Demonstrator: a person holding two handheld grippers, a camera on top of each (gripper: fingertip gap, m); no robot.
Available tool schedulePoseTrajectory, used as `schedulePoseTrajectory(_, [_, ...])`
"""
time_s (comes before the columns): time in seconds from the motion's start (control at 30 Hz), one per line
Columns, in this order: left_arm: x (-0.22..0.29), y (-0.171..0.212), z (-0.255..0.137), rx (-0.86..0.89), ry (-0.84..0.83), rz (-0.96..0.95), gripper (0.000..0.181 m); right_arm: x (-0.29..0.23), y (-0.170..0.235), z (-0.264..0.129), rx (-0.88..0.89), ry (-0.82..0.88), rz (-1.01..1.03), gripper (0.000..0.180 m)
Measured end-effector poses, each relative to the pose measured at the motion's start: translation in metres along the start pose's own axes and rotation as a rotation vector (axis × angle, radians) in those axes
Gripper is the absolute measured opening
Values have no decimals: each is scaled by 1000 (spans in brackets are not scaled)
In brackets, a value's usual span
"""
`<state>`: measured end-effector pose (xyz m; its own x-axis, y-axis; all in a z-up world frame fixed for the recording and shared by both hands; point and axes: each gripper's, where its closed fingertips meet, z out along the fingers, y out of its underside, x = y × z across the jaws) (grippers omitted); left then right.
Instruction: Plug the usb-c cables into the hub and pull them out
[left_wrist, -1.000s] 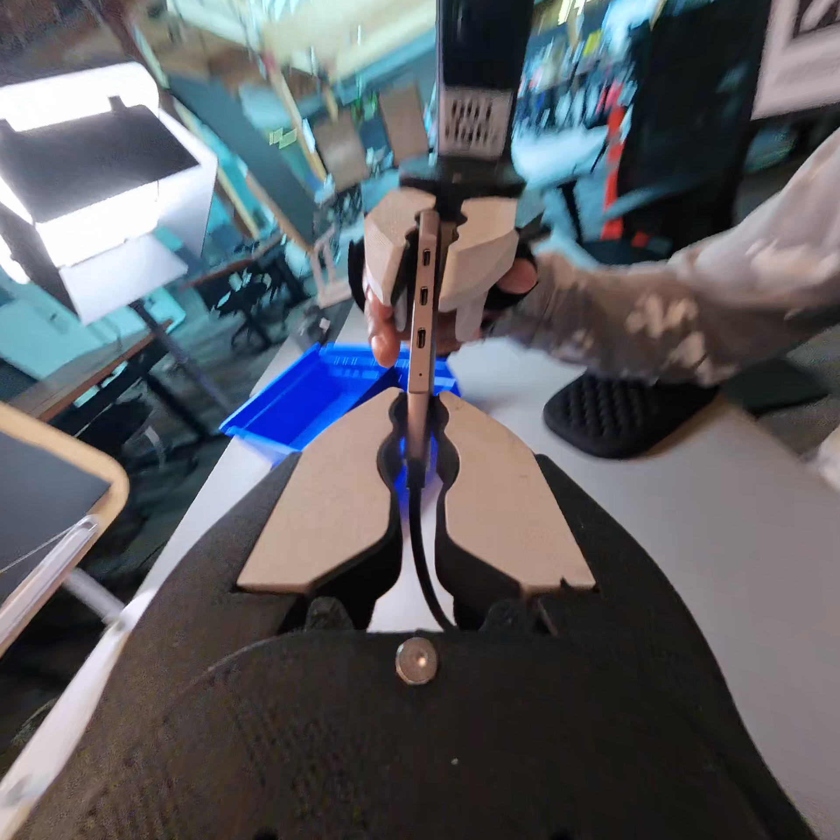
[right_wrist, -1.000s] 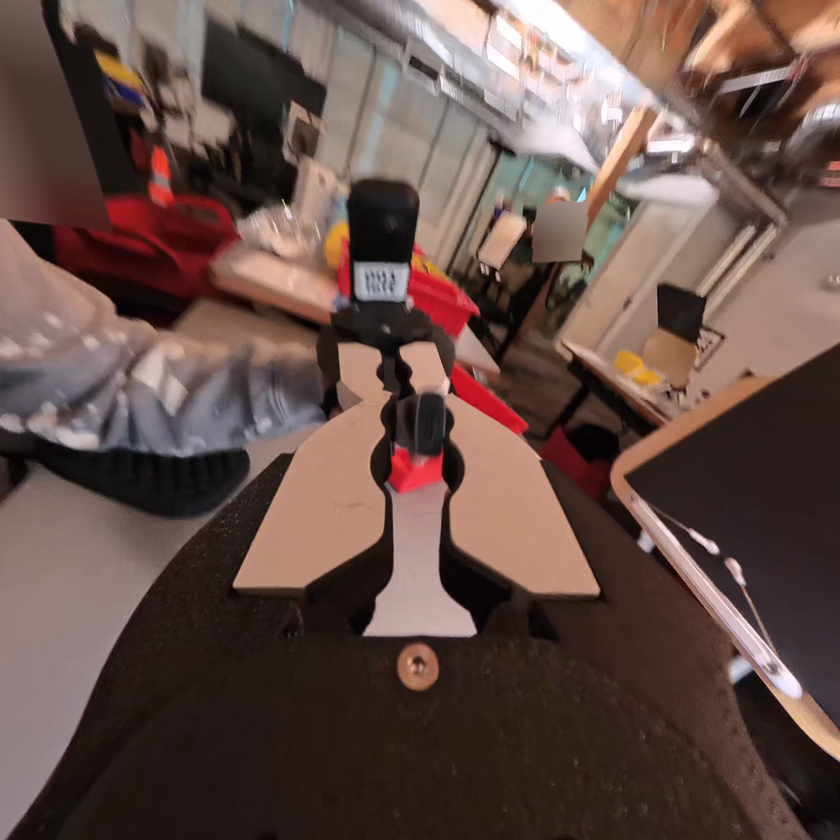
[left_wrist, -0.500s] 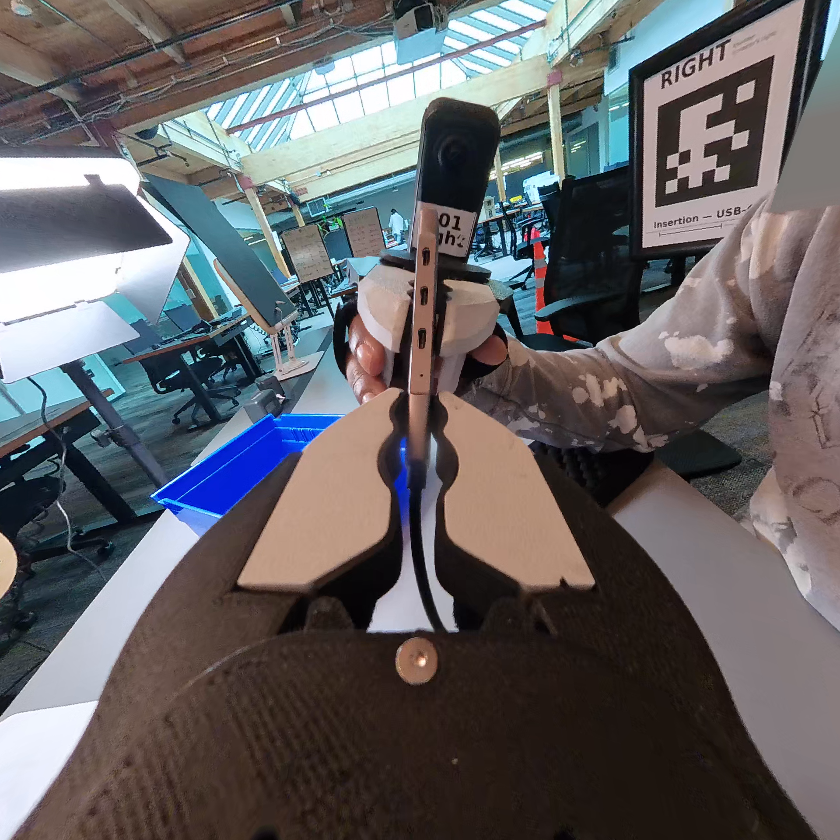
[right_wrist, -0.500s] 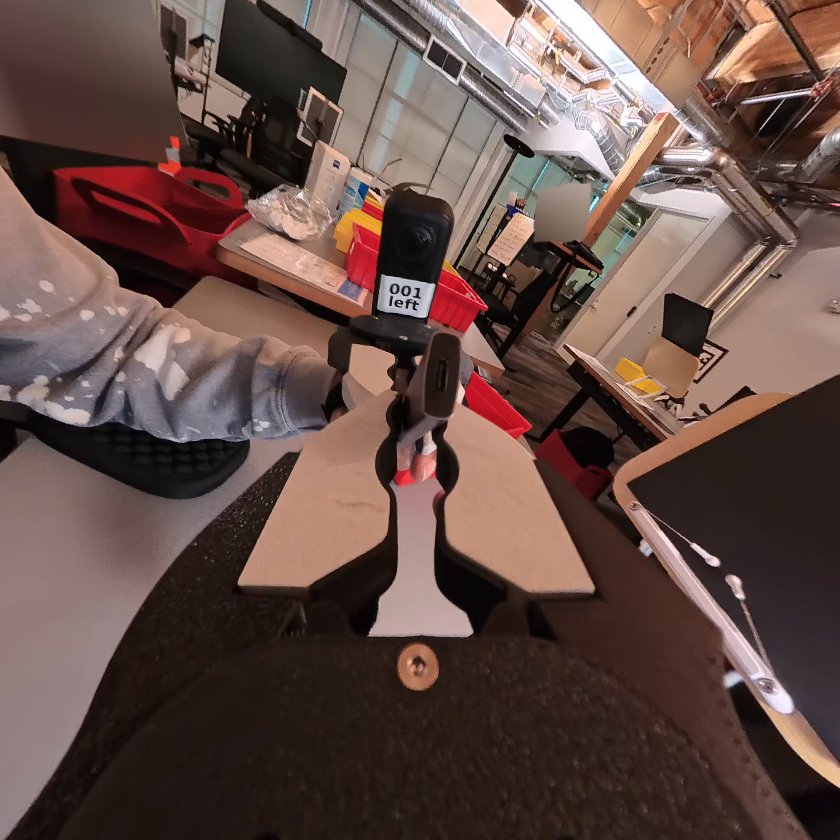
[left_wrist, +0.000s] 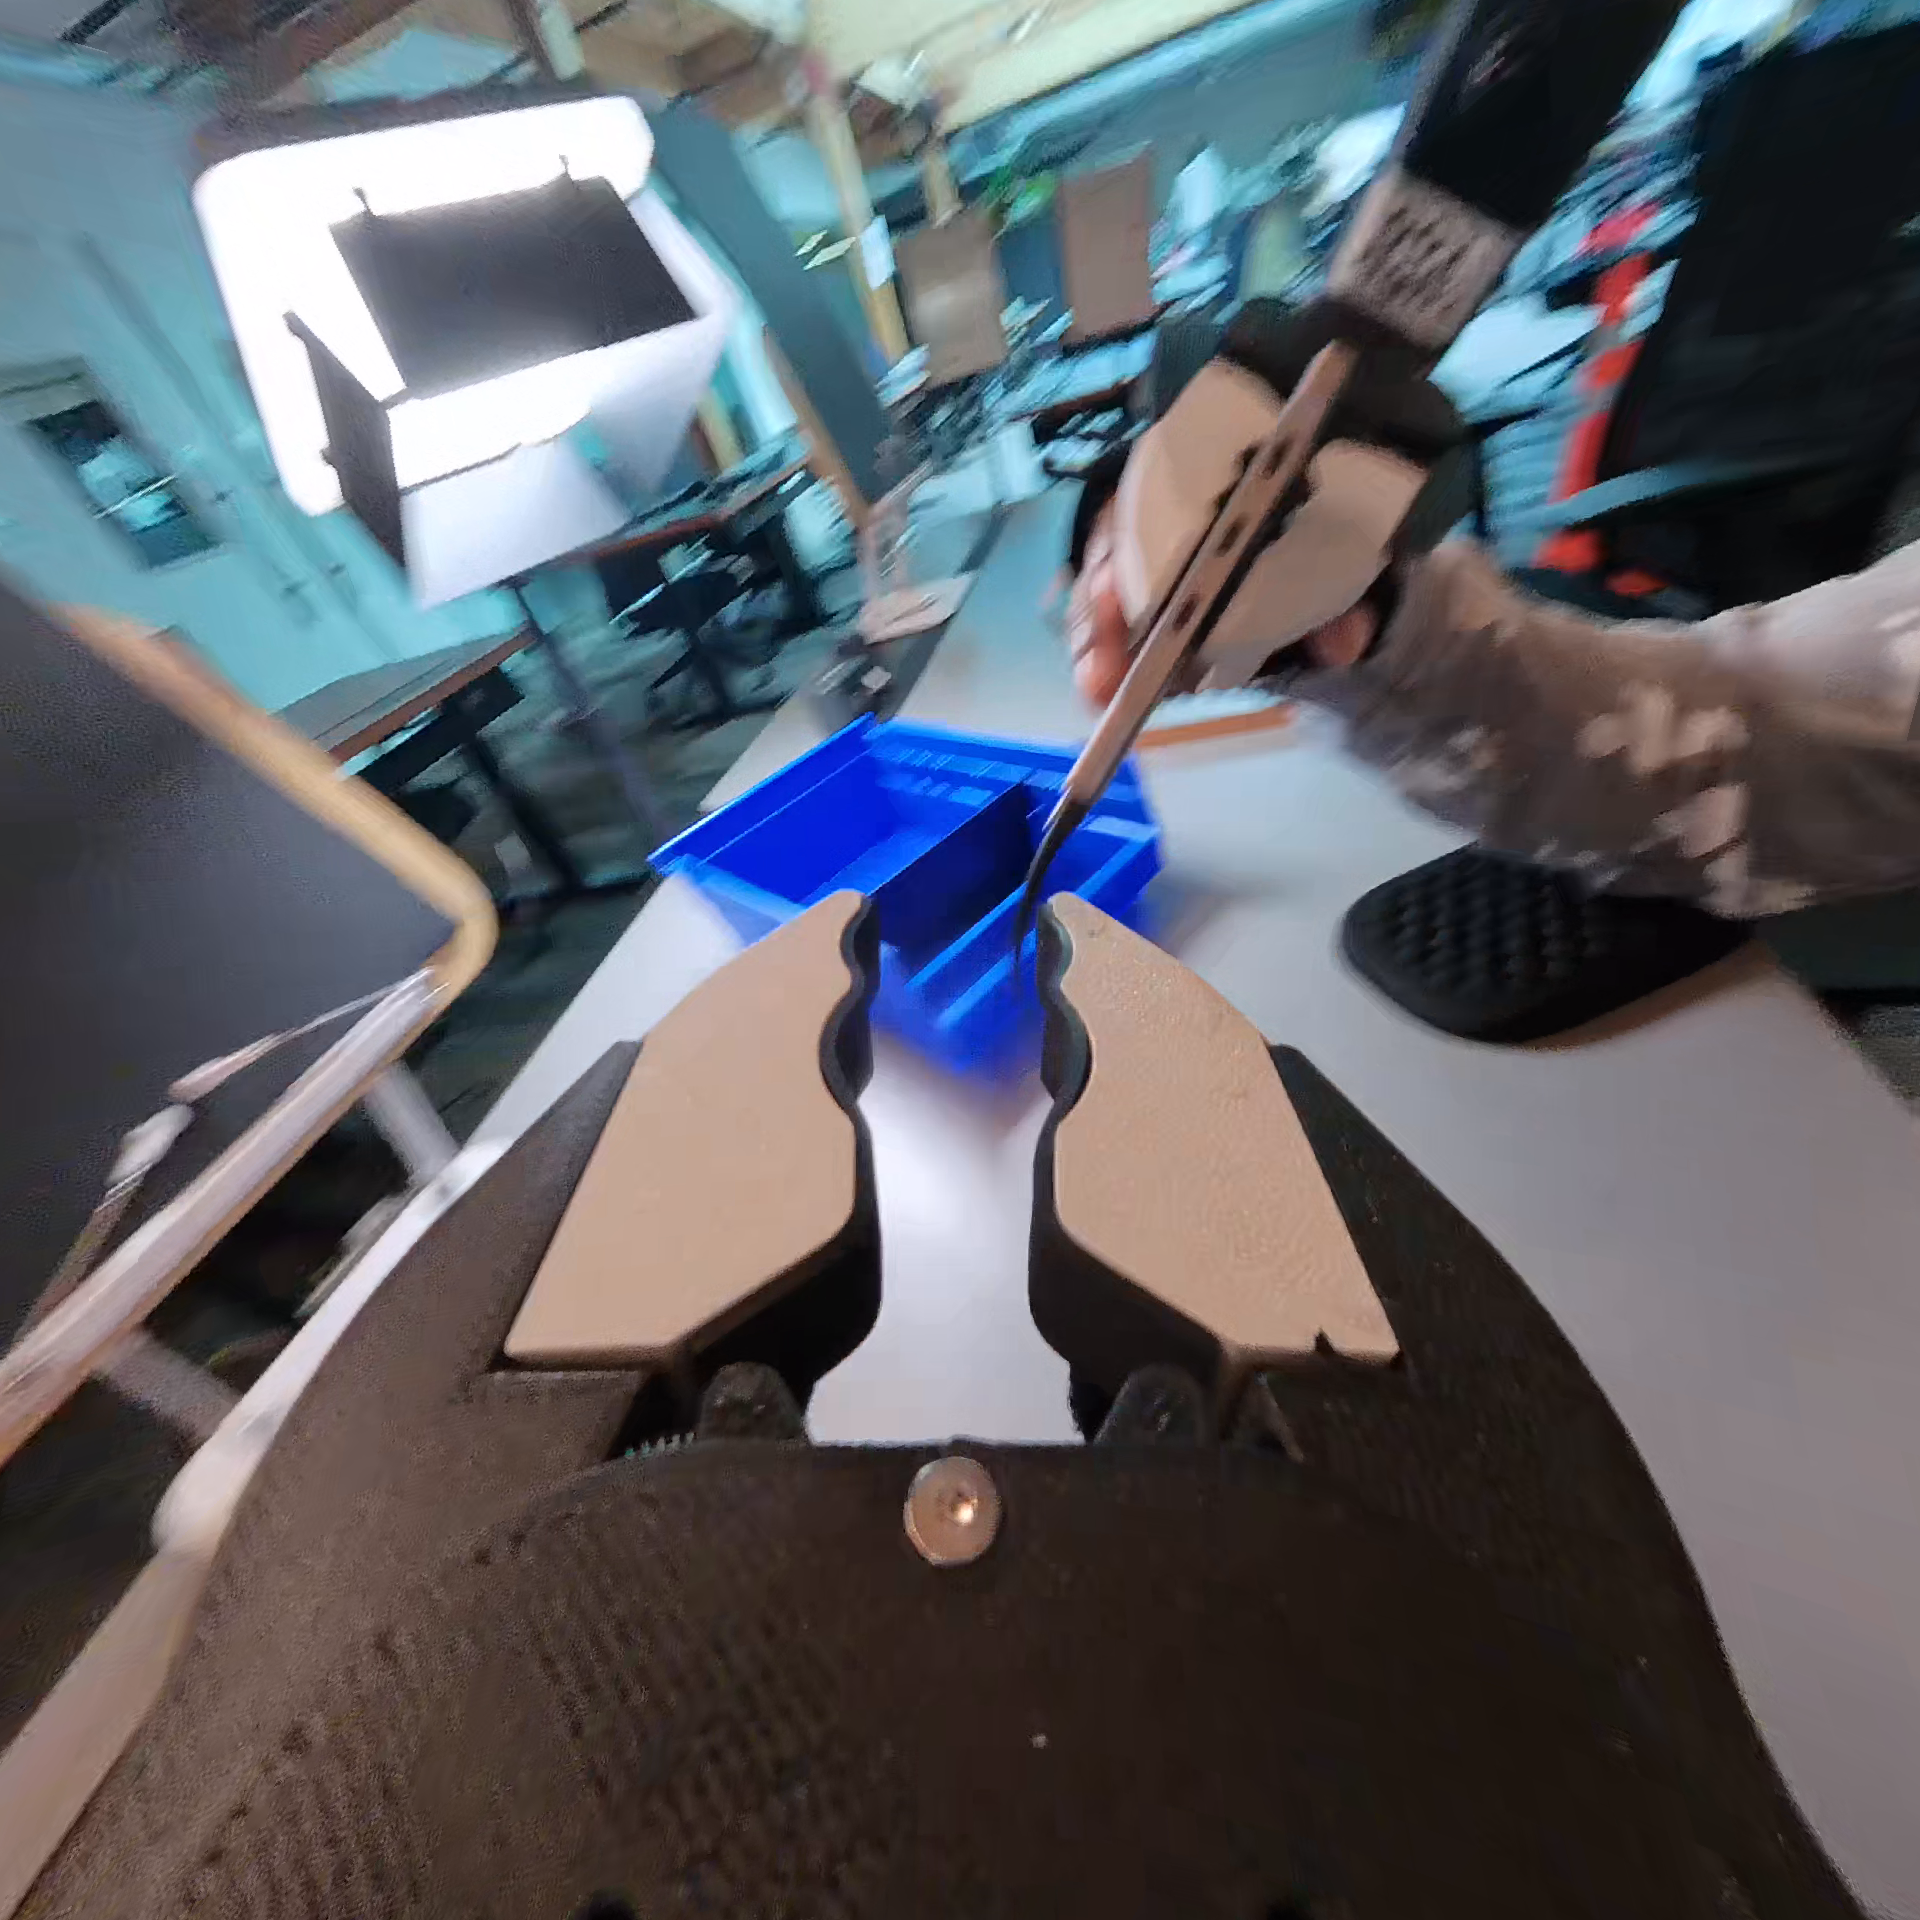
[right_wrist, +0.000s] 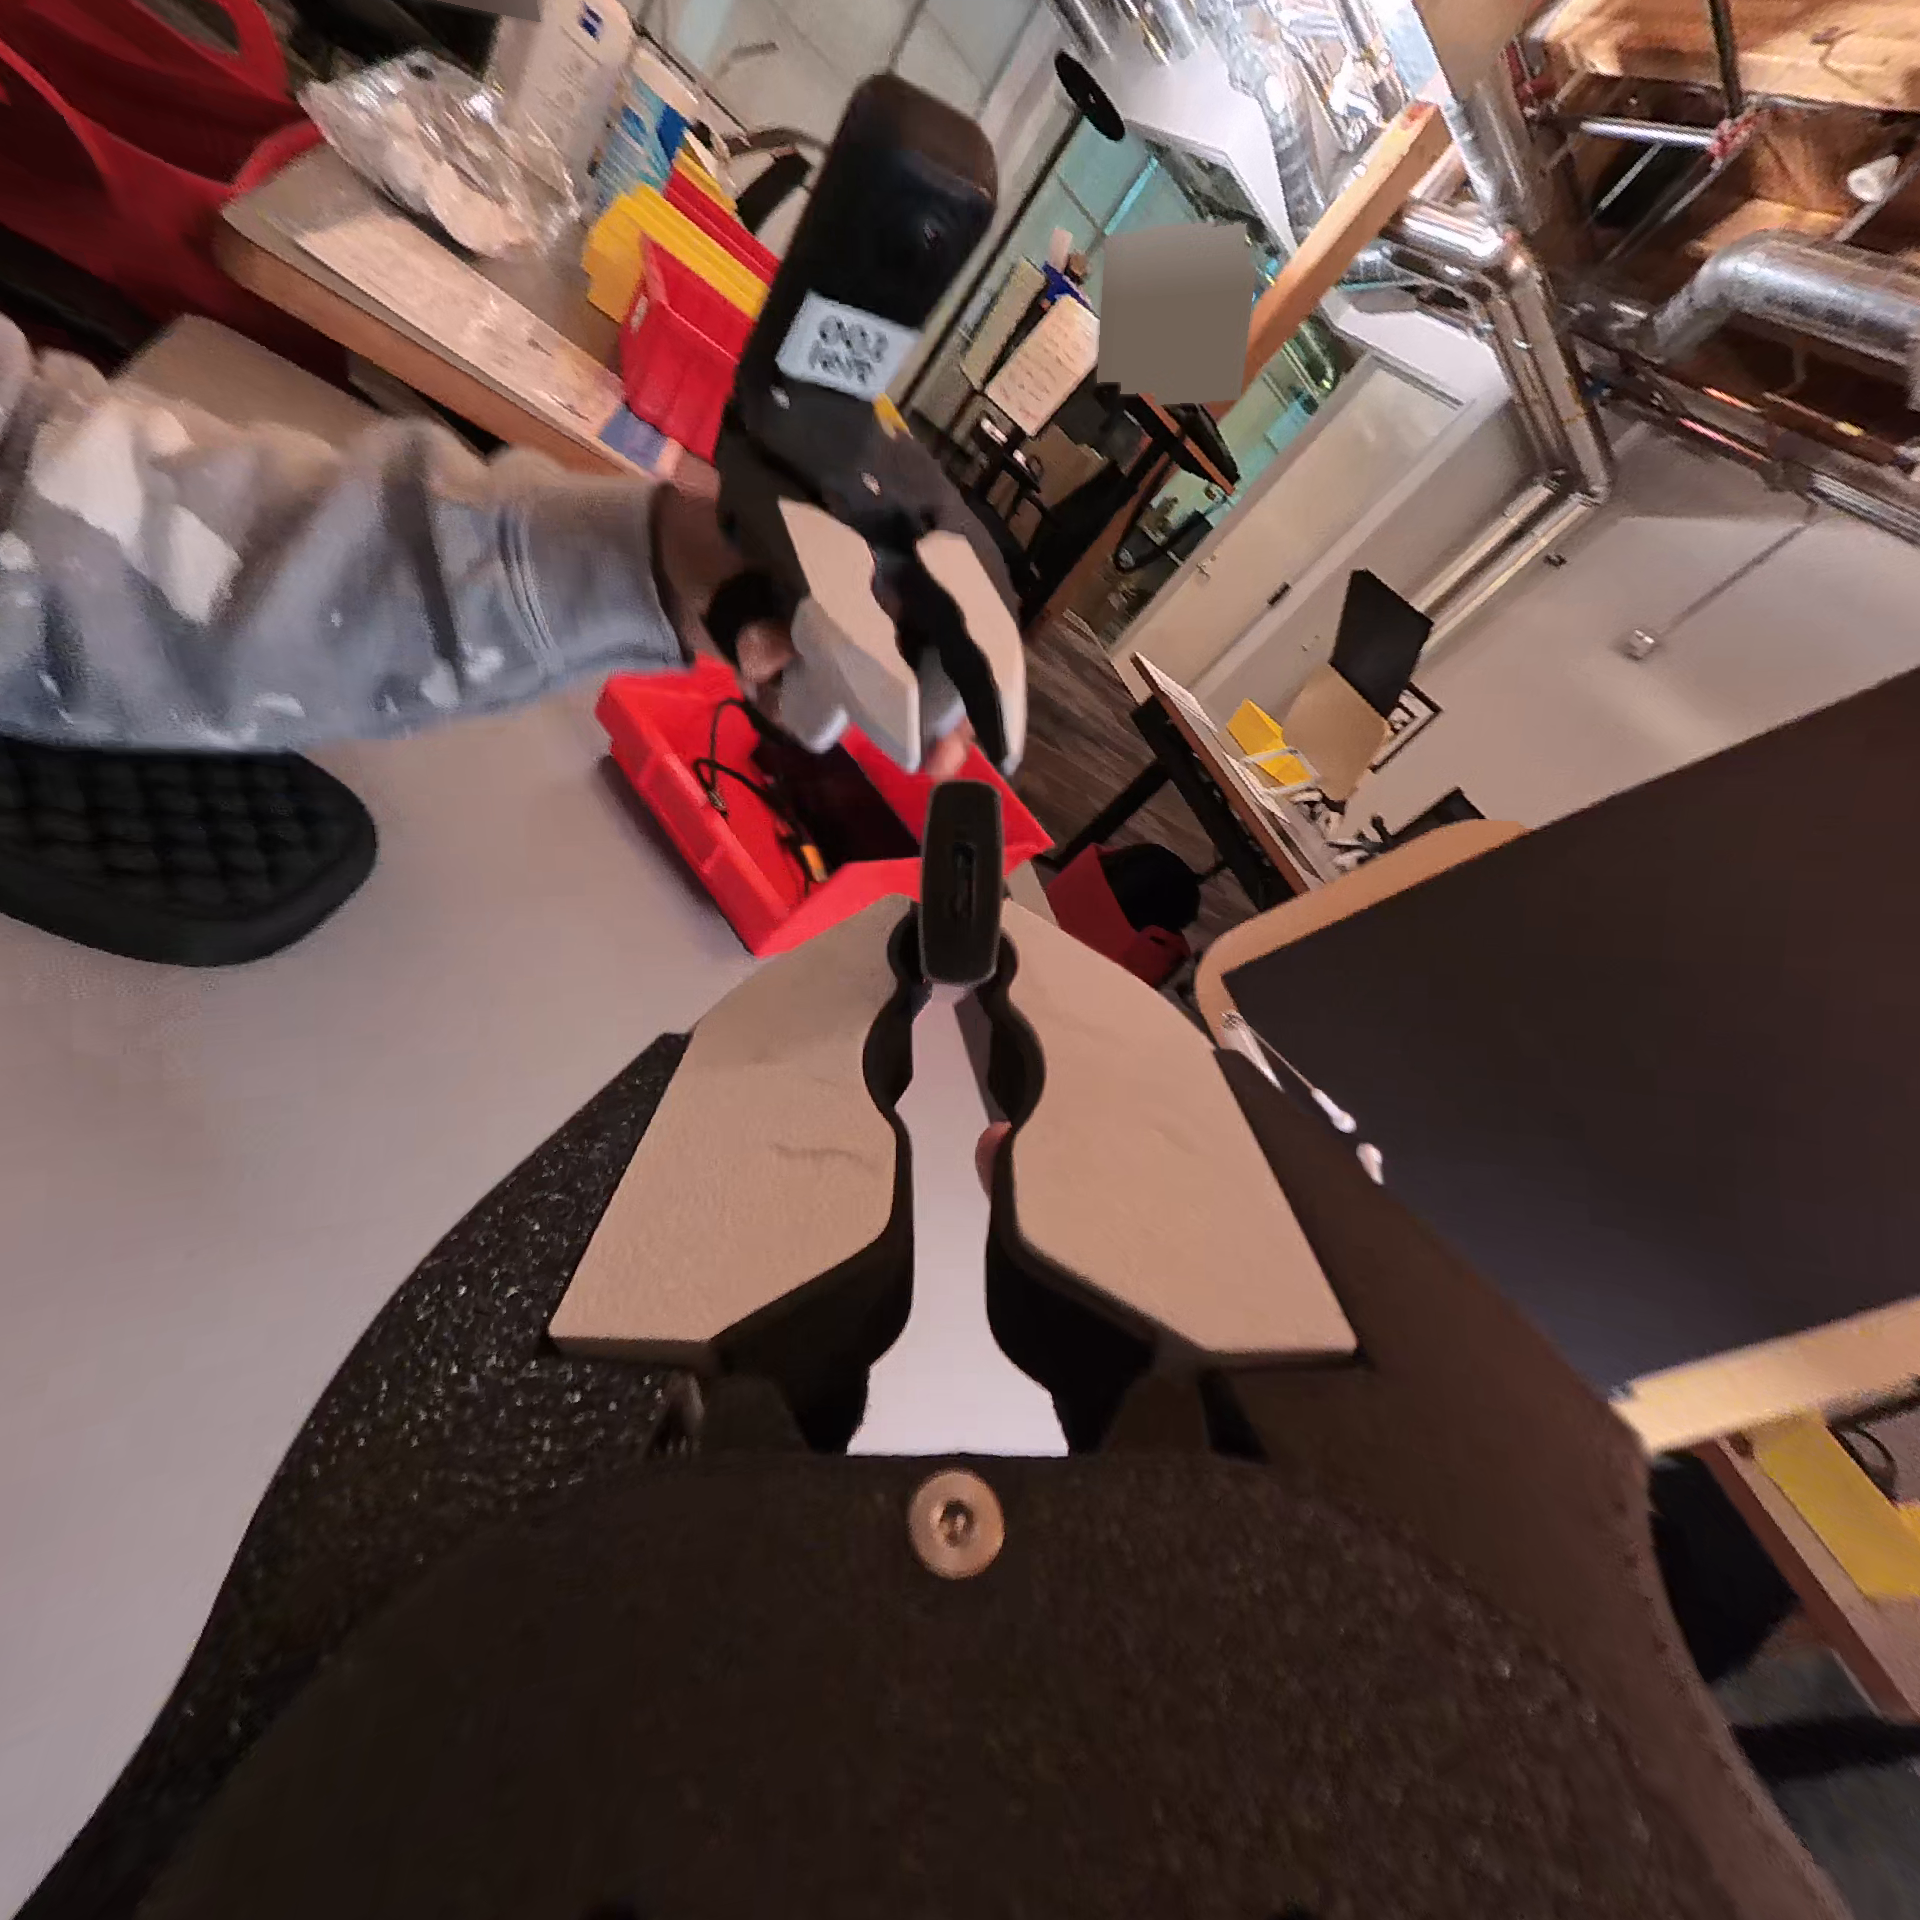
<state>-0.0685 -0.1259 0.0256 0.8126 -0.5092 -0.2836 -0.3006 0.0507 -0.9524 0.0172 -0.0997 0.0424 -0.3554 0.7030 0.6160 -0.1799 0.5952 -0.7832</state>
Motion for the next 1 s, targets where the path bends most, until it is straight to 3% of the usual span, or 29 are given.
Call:
schedulePoseTrajectory(0.1, [-34,36,-49,-238,-97,-31,29,15,8,-11,-15,41,7,9])
schedulePoseTrajectory(0.2, [-56,98,-103,-553,-150,-86,28,23,14,-15,0,52,37,9])
schedulePoseTrajectory(0.33, [-52,182,-170,-890,-146,-190,30,26,20,-16,-14,62,41,9])
schedulePoseTrajectory(0.43, [-43,215,-200,-1023,-132,-224,31,26,21,-15,-10,58,53,9])
schedulePoseTrajectory(0.6, [-50,243,-220,-1202,-110,-200,30,23,26,-8,-1,37,87,9])
schedulePoseTrajectory(0.73, [-47,258,-225,-1317,4,-222,29,20,29,-7,-17,31,84,9])
schedulePoseTrajectory(1.0, [-41,281,-219,-1385,144,-250,23,24,39,-7,-22,35,119,9])
